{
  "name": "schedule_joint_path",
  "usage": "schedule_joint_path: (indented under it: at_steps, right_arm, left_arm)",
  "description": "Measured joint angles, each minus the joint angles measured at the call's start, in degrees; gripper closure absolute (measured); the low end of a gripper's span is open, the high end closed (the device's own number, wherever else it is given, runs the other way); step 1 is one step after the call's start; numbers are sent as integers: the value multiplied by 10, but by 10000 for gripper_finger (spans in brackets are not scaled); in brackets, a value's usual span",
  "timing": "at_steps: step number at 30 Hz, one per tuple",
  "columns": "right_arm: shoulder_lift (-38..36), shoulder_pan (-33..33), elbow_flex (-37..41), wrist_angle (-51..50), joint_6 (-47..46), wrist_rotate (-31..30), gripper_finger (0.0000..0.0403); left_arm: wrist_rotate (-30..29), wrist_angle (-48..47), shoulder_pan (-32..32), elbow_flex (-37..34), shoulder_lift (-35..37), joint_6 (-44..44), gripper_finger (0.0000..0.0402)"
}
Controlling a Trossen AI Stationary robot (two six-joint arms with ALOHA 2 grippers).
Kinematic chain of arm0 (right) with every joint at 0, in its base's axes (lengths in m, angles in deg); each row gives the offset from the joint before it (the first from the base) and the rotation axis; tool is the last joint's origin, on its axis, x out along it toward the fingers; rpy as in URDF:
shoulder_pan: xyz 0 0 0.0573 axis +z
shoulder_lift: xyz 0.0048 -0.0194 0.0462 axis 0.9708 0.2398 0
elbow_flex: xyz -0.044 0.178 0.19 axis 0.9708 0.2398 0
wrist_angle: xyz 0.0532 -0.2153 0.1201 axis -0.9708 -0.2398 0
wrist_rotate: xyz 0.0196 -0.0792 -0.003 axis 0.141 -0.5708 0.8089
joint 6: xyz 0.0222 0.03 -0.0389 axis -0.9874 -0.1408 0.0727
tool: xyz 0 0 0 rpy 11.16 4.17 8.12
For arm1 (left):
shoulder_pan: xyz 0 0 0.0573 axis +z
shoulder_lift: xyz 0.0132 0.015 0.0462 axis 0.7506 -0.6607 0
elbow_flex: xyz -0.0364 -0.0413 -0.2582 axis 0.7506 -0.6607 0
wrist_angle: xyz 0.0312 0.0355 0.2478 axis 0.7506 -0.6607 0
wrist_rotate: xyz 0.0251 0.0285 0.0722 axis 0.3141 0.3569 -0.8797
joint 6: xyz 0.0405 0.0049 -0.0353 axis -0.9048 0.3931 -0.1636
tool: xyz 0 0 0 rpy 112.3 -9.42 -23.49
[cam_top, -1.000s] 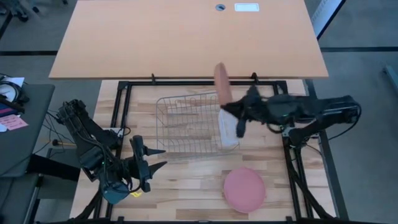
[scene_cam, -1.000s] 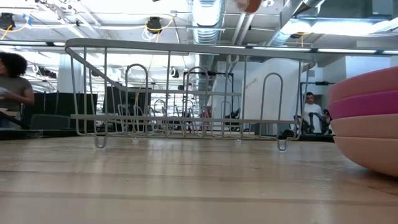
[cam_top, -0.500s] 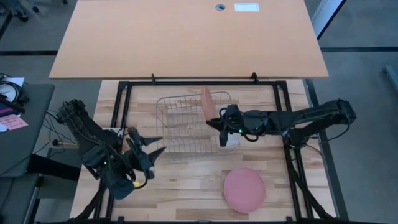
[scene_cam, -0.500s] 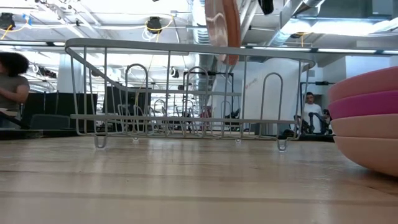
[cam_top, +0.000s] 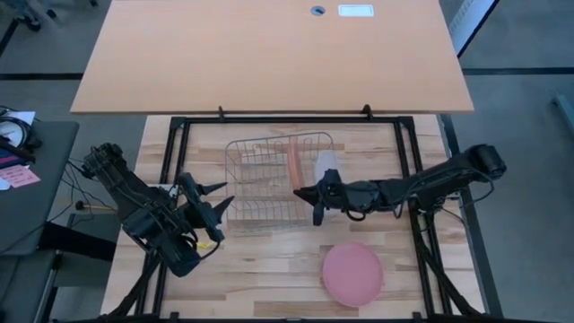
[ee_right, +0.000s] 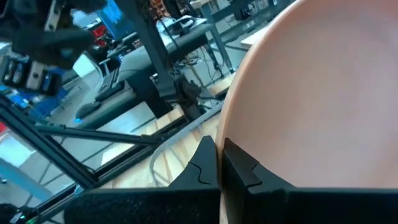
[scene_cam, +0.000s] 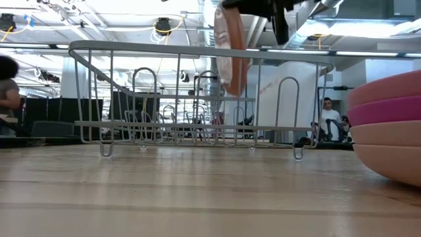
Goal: Sort dishes
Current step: Put the brown plate in the dish rack
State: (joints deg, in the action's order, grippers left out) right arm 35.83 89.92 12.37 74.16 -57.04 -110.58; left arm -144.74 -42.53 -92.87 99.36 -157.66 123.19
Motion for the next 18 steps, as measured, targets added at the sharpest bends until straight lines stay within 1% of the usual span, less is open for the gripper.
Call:
schedule_joint_path:
  at_steps: [6, 11, 13, 18]
  right_arm:
    - [32, 8, 9, 35, -6, -1, 403]
    - [66, 8, 9, 39, -17, -28, 403]
    - [83, 8, 9, 63, -18, -38, 403]
    - [121, 6, 8, 110, -25, -39, 403]
  left_arm:
    - [0, 0, 2, 0, 0, 0, 227]
    - [0, 0, 2, 0, 0, 0, 227]
    - [0, 0, 2, 0, 0, 0, 227]
    - [0, 0, 2, 0, 0, 0, 227]
